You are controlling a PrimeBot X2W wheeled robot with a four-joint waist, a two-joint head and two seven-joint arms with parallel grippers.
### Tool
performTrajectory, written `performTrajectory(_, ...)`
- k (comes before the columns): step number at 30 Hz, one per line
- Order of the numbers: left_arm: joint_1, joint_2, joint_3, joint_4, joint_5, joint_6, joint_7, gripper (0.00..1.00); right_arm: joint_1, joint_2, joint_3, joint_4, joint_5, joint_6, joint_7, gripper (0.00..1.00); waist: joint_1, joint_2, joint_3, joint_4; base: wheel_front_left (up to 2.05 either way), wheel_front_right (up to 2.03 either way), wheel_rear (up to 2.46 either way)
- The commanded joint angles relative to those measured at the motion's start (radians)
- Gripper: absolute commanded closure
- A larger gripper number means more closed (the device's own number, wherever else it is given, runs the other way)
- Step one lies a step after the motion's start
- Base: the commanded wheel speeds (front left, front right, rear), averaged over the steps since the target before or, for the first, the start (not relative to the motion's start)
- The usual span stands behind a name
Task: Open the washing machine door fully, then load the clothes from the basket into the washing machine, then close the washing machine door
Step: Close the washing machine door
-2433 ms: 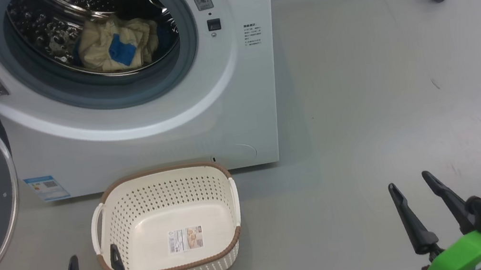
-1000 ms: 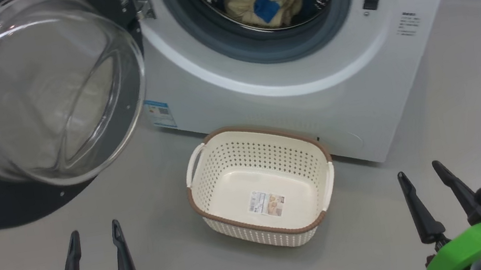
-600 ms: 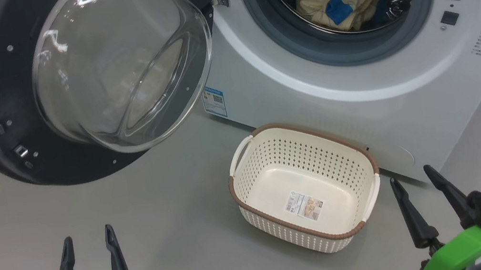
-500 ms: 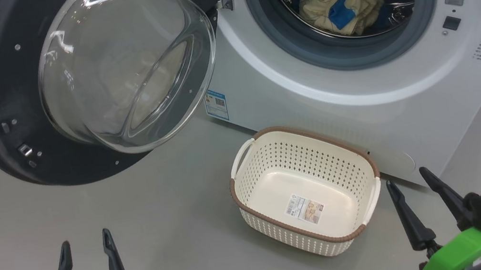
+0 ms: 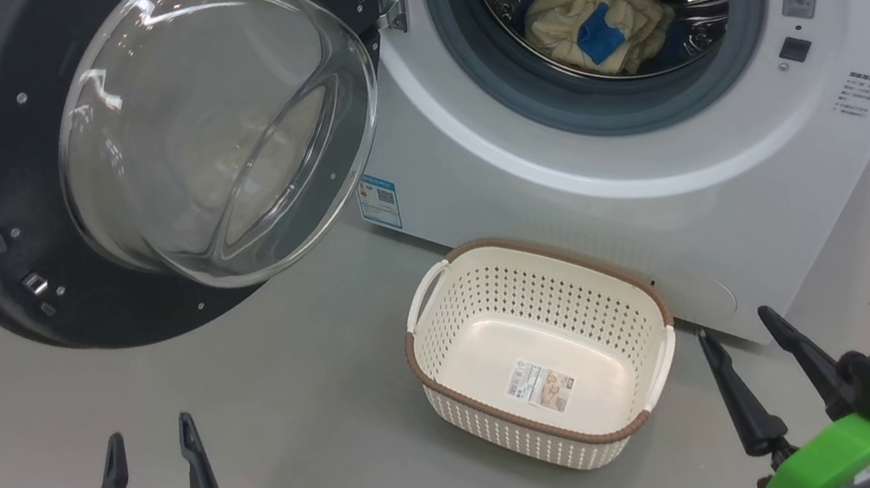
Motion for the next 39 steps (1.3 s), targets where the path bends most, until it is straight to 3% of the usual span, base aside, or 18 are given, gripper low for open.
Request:
performTrajectory(1, -0.037, 0.006, 0.046, -0.04, -0.002, -0.007, -0.007, 0.59, -0.026, -0.011, 0.021, -0.032, 0.004, 0.0, -0.004, 0.0, 0.0, 0.0, 0.0, -0.003, 0.0, 0.0, 0.0)
performTrajectory(2, -0.039, 0.003, 0.05, -0.046, -0.009, -0.013, -0.007, 1.0, -0.025, -0.011, 0.021, -0.032, 0.004, 0.0, -0.005, 0.0, 0.0, 0.0, 0.0, -0.004, 0.0, 0.0, 0.0)
performTrajectory(5, -0.041, -0.02, 0.067, -0.074, -0.069, -0.049, -0.007, 1.0, -0.022, -0.011, 0.02, -0.032, 0.008, 0.0, -0.005, 0.0, 0.0, 0.0, -0.001, -0.007, 0.0, 0.0, 0.0)
performTrajectory(7, -0.052, -0.05, 0.088, -0.115, -0.161, -0.107, -0.007, 1.0, -0.018, -0.011, 0.014, -0.033, 0.01, 0.0, -0.005, 0.0, 0.0, 0.0, -0.002, -0.004, 0.0, 0.0, 0.0)
performTrajectory(8, -0.071, -0.088, 0.119, -0.168, -0.304, -0.18, -0.007, 1.0, -0.014, -0.011, 0.006, -0.037, 0.011, 0.0, -0.004, 0.0, 0.0, 0.0, -0.004, 0.003, 0.0, 0.0, 0.0)
performTrajectory(11, -0.128, -0.097, 0.166, -0.282, -0.506, -0.251, 0.028, 1.0, -0.008, -0.011, -0.002, -0.044, 0.009, 0.0, 0.001, 0.0, 0.0, 0.0, -0.004, 0.011, 0.0, 0.0, 0.0)
performTrajectory(16, -0.286, -0.035, 0.268, -0.453, -0.842, -0.279, 0.164, 1.0, -0.012, -0.011, -0.004, -0.06, 0.001, 0.0, 0.014, 0.0, 0.0, 0.0, 0.001, 0.014, 0.0, 0.0, 0.0)
performTrajectory(19, -0.389, 0.036, 0.346, -0.438, -0.996, -0.266, 0.253, 1.0, -0.014, -0.011, -0.005, -0.069, -0.003, 0.0, 0.018, 0.0, 0.0, 0.0, 0.009, 0.011, 0.0, 0.0, 0.0)
performTrajectory(20, -0.389, 0.036, 0.346, -0.438, -0.996, -0.266, 0.253, 1.0, -0.014, -0.011, -0.005, -0.069, -0.003, 0.0, 0.018, 0.0, 0.0, 0.0, 0.009, 0.011, 0.0, 0.0, 0.0)
performTrajectory(25, -0.534, 0.134, 0.48, -0.263, -1.214, -0.23, 0.356, 1.0, -0.017, -0.011, -0.004, -0.074, -0.005, 0.0, 0.023, 0.0, 0.0, 0.0, 0.025, -0.015, 0.0, 0.0, 0.0)
performTrajectory(29, -0.603, 0.194, 0.56, -0.084, -1.314, -0.236, 0.402, 1.0, -0.02, -0.011, -0.003, -0.078, -0.012, 0.0, 0.03, 0.0, 0.0, 0.0, 0.038, -0.041, 0.0, 0.0, 0.0)
performTrajectory(39, -0.688, 0.279, 0.626, 0.305, -1.338, -0.287, 0.421, 1.0, -0.04, -0.011, 0.0, -0.109, -0.046, 0.0, 0.067, 0.0, 0.0, 0.0, 0.082, -0.112, 0.0, 0.0, 0.0)
